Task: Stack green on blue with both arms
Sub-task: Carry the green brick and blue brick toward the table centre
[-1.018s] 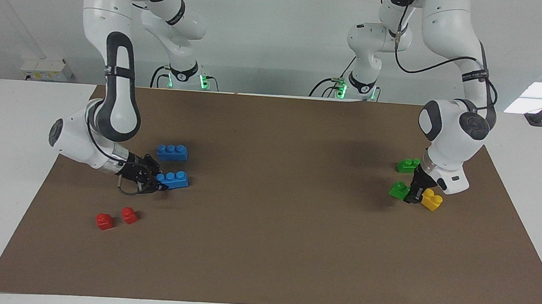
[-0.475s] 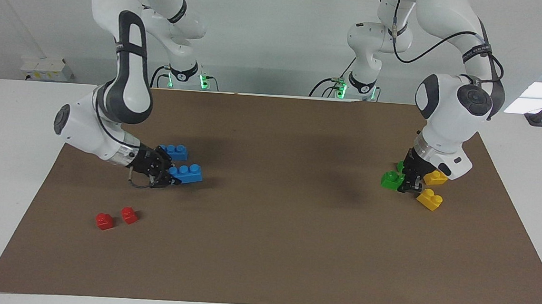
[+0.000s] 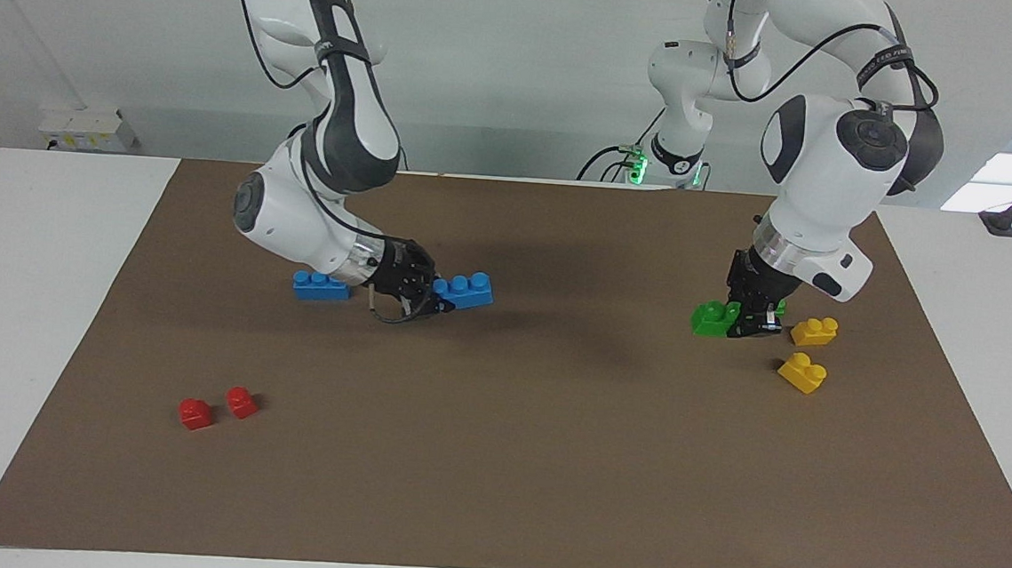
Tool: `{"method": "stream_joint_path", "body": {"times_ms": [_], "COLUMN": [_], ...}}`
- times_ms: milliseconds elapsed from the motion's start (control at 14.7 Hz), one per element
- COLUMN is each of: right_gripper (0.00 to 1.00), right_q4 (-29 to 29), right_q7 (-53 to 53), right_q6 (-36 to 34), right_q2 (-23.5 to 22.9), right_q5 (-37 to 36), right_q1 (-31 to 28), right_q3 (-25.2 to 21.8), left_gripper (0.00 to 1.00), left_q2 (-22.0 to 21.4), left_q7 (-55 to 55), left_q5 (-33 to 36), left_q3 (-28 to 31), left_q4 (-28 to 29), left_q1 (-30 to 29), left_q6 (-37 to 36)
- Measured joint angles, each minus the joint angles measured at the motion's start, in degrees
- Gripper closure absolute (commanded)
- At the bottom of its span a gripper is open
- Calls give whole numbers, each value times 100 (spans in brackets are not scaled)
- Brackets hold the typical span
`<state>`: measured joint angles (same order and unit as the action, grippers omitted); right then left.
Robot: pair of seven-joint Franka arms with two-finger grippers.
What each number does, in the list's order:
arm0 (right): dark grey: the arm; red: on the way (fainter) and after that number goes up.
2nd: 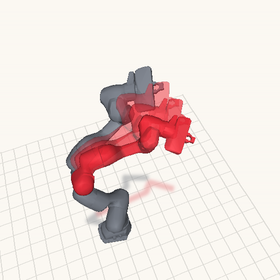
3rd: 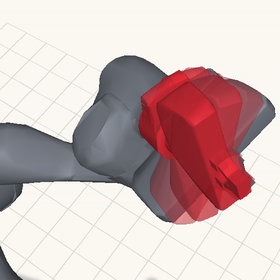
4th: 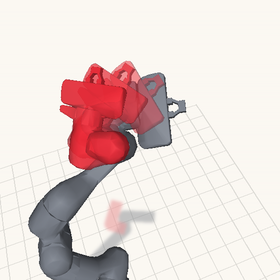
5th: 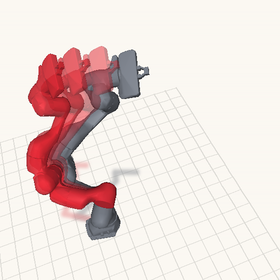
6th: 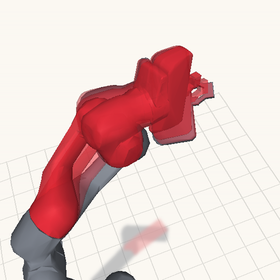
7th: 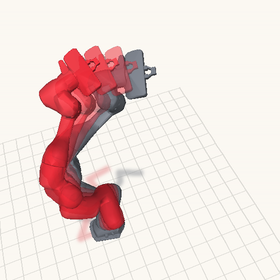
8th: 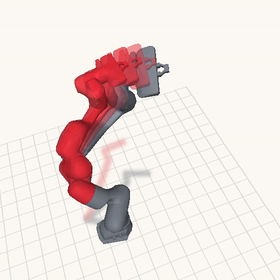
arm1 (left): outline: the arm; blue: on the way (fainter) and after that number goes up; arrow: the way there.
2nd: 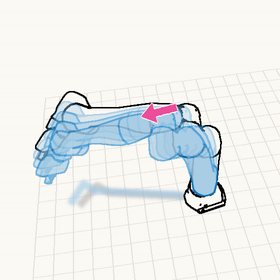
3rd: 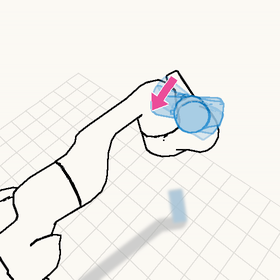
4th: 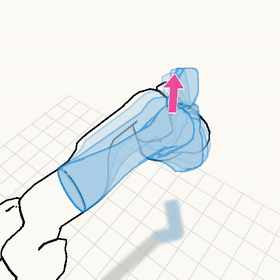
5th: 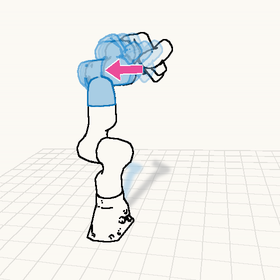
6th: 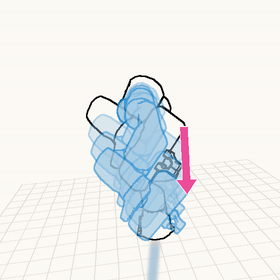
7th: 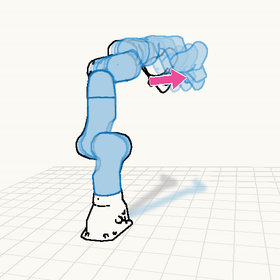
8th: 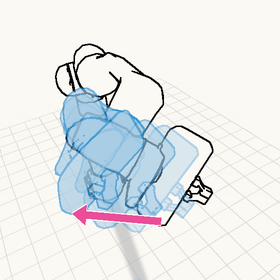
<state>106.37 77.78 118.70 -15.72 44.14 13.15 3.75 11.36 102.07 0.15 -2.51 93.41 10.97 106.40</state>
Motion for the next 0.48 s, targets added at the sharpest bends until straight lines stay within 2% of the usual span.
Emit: {"method": "stream_joint_path", "body": {"times_ms": [271, 475], "right_gripper": [100, 100], "right_q4": [488, 780], "right_q7": [888, 1013], "right_q6": [1538, 1973], "right_q2": [-8, -39], "right_q5": [3, 4], "right_q1": [979, 1228], "right_q3": [12, 11], "left_gripper": [100, 100], "left_q2": [-9, -10], "left_q7": [751, 1103], "left_q5": [0, 0], "left_q3": [-16, -21], "left_q4": [0, 0], "left_q1": [302, 516], "left_q6": [-49, -51]}}
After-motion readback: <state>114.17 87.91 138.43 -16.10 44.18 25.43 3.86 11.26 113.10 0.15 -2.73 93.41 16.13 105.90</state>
